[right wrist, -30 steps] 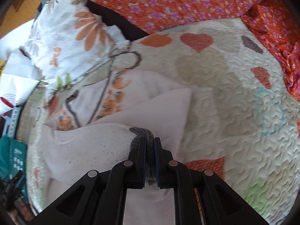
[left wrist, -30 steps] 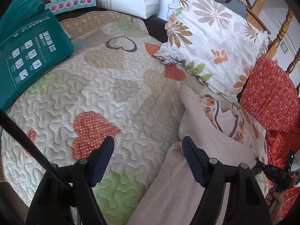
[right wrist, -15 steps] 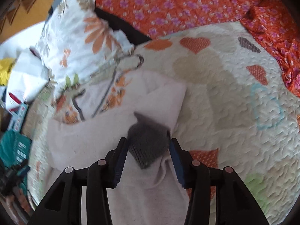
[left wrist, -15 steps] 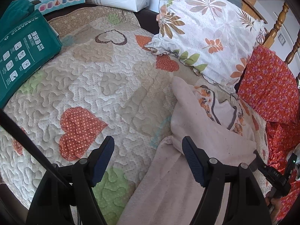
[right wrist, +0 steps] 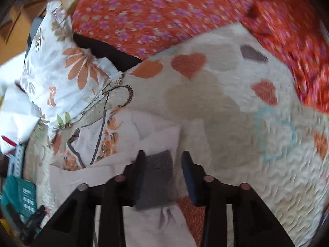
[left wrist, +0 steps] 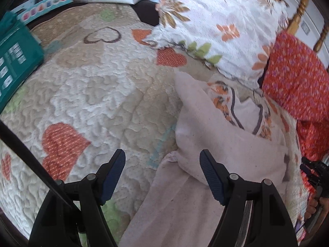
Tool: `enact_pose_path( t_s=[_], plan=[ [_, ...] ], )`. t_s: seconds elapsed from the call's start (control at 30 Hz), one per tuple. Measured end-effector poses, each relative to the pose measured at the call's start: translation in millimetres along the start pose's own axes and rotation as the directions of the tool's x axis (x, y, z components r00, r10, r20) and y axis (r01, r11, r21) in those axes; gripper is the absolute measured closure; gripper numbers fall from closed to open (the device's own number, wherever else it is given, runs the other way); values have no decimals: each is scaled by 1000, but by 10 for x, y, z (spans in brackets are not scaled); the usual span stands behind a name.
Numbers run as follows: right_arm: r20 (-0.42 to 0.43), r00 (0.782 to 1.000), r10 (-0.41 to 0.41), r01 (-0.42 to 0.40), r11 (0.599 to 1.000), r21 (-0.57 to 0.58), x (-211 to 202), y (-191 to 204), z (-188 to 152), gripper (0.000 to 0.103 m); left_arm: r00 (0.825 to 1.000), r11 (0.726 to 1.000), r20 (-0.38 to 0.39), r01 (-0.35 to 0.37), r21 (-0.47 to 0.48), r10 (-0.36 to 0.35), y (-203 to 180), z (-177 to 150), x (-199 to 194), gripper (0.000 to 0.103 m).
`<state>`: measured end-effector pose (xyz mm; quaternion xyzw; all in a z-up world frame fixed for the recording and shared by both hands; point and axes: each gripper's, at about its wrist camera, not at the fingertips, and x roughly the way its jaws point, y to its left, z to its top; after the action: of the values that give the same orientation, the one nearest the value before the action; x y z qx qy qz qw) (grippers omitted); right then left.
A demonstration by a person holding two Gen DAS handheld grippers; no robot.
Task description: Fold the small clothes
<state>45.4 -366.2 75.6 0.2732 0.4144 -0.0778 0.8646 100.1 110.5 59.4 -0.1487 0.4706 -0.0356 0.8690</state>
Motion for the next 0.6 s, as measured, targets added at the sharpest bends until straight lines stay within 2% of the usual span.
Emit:
enact_pose_path(
  t_s=[0.07, 0.2, 0.27, 0.33, 0.37, 0.4, 0.43, 0.5, 0.6],
  plan=[
    [-11, 1000, 16, -16, 1000, 1, -41, -82, -154, 60, 1000, 999, -19, 16, 50, -15, -118, 54, 128, 29],
    [-39, 999, -18, 16, 998, -67, -129, -228, -615, 60, 1000, 990, 14, 20, 142, -22, -384, 197, 283, 29],
    [-62, 998, -25, 20, 997, -79, -153, -325, -826, 60, 1000, 978, 9, -2, 206, 0, -552, 255, 434, 28],
    [-75, 997, -31, 25, 996, -86, -159, -386, -978, 60, 998, 961, -15, -54, 271, 60, -686, 271, 635, 31],
    [-77, 996, -33, 26, 995, -92, -154, -407, -1030, 60, 997, 955, -31, -60, 292, 72, -719, 267, 698, 60],
    [-75, 996, -38, 31, 994, -102, -156, -422, -1090, 60, 994, 948, -57, -66, 312, 88, -744, 267, 770, 83],
    [-73, 996, -45, 37, 993, -109, -158, -434, -1122, 60, 992, 946, -74, -76, 315, 104, -736, 280, 803, 92],
    [-71, 996, -54, 46, 993, -113, -151, -446, -1164, 60, 994, 953, -49, -83, 292, 101, -696, 317, 737, 93],
    [-64, 997, -39, 32, 993, -110, -155, -447, -1189, 60, 990, 957, 12, -140, 253, 142, -560, 417, 608, 94]
  ],
)
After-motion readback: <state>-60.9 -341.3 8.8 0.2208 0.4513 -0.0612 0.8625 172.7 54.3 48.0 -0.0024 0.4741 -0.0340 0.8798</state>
